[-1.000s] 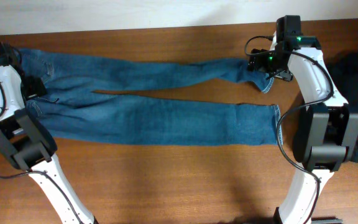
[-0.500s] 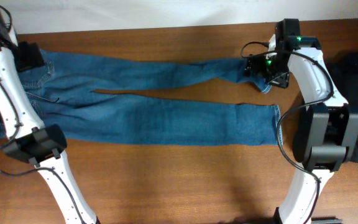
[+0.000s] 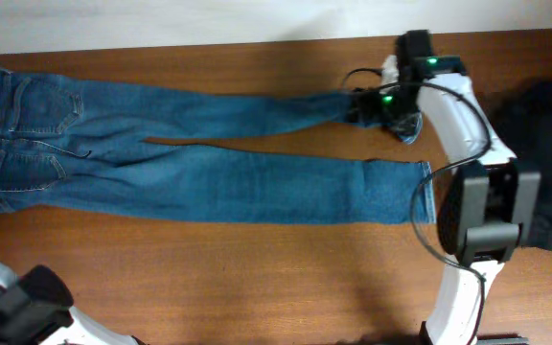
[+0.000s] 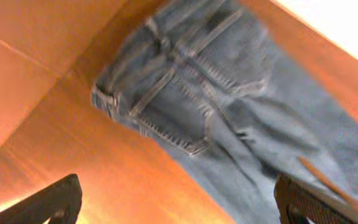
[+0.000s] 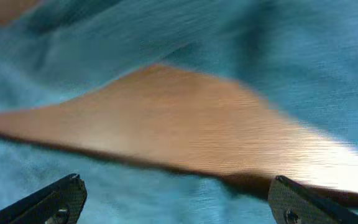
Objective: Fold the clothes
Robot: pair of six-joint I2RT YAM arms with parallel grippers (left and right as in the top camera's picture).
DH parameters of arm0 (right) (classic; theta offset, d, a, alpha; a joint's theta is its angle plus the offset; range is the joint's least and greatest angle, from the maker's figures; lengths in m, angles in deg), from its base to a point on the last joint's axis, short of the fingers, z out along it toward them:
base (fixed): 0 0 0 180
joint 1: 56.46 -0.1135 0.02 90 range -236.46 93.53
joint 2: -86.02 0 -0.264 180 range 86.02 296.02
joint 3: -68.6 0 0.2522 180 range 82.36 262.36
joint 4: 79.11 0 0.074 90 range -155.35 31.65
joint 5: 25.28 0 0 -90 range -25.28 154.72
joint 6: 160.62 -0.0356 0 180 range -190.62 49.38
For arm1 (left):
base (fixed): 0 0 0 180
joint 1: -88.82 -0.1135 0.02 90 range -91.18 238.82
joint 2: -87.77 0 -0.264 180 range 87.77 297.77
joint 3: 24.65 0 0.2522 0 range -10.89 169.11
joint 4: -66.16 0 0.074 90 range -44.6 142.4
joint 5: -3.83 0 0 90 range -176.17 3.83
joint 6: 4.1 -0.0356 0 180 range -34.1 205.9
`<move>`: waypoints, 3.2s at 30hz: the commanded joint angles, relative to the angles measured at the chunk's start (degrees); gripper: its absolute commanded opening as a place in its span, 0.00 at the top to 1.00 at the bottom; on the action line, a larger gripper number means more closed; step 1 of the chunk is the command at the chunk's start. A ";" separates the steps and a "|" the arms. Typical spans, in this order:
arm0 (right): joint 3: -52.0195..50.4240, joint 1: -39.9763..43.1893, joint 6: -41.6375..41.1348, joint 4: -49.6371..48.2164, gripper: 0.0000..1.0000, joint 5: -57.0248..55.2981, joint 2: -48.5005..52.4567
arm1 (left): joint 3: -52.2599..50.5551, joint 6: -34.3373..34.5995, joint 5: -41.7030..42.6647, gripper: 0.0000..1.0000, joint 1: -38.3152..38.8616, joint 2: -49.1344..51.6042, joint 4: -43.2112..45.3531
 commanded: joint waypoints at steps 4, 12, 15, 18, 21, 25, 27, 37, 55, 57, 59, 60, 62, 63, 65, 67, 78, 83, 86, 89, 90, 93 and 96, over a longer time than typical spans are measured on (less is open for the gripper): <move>0.72 -9.97 -0.35 -0.09 0.01 -0.57 0.15 | -18.45 0.50 5.09 0.10 -1.86 7.21 12.63; 0.70 -17.90 -0.37 -2.21 0.01 -2.29 0.15 | -20.57 0.35 2.14 0.20 -1.86 14.86 20.33; 0.70 -20.63 -0.39 -3.72 0.01 -3.28 0.15 | -20.79 0.35 -3.02 0.23 -1.90 18.05 20.37; 0.70 -22.69 -0.39 -4.63 0.01 -3.30 0.15 | -20.79 0.35 -4.87 0.23 -1.99 20.98 20.41; 0.63 -23.39 -0.37 -4.76 0.01 -3.32 0.15 | -20.79 0.35 -7.93 0.24 -2.03 22.38 20.20; 0.63 -23.37 -0.37 -4.83 0.01 -3.32 0.15 | -20.96 0.35 -10.47 0.49 -3.15 22.95 17.55; 0.63 -23.37 -0.37 -4.96 0.01 -3.32 0.15 | -21.00 0.35 -10.47 0.56 -3.91 23.17 16.70; 0.63 -23.37 -0.37 -5.84 0.01 -3.32 0.15 | -21.11 0.39 -7.85 1.00 -6.75 23.85 14.67; 0.63 -23.39 -0.39 -5.86 0.01 -4.76 0.15 | -16.55 4.04 4.68 0.04 -7.41 16.37 14.32; 0.63 -23.39 -0.37 -5.86 0.01 -4.76 0.15 | -18.29 4.04 4.72 0.04 -7.41 16.37 15.67; 0.63 -23.39 -0.39 -5.84 0.01 -4.76 0.15 | -19.71 4.26 4.85 0.04 -7.41 16.37 16.81; 0.63 -23.39 -0.39 -5.81 0.01 -4.76 0.15 | -20.35 4.28 4.85 0.04 -7.41 16.37 17.31; 0.63 -23.39 -0.39 -5.49 0.01 -4.76 0.15 | -23.08 4.44 4.83 0.04 -7.48 16.39 20.06; 0.63 -23.39 -0.39 -5.35 0.01 -4.76 0.15 | -23.93 4.85 4.83 0.04 -7.50 16.39 20.87; 0.63 -23.39 -0.39 -4.96 0.01 -4.76 0.15 | -26.58 6.93 4.98 0.04 -7.76 16.39 23.34; 0.63 -23.39 -0.37 -4.74 0.01 -4.79 0.15 | -28.68 6.95 5.25 0.05 -7.76 16.39 25.07; 0.63 -23.39 -0.39 -4.57 0.01 -4.76 0.15 | -34.71 6.95 5.05 0.65 -7.78 16.39 30.29; 0.63 -23.39 -0.37 -4.31 0.01 -4.79 0.15 | -34.71 6.80 5.07 0.99 -7.78 16.39 28.15; 0.63 -23.39 -0.37 -4.33 0.01 -4.79 0.15 | -34.69 6.93 4.66 0.99 -7.78 16.37 24.65; 0.63 -23.39 -0.37 -4.31 0.01 -4.79 0.15 | -34.69 8.50 -2.05 0.99 -7.78 16.33 20.06; 0.63 -23.39 -0.37 -4.31 0.01 -4.79 0.15 | -34.69 9.81 -5.35 0.99 -7.78 16.33 18.78; 0.63 -23.37 -0.37 -4.35 0.01 -4.79 0.15 | -34.69 13.33 -16.46 0.99 -7.78 16.33 15.06; 0.63 -23.39 -0.37 -4.13 0.01 -4.79 0.15 | -34.69 15.82 -21.99 0.99 -7.78 16.33 14.60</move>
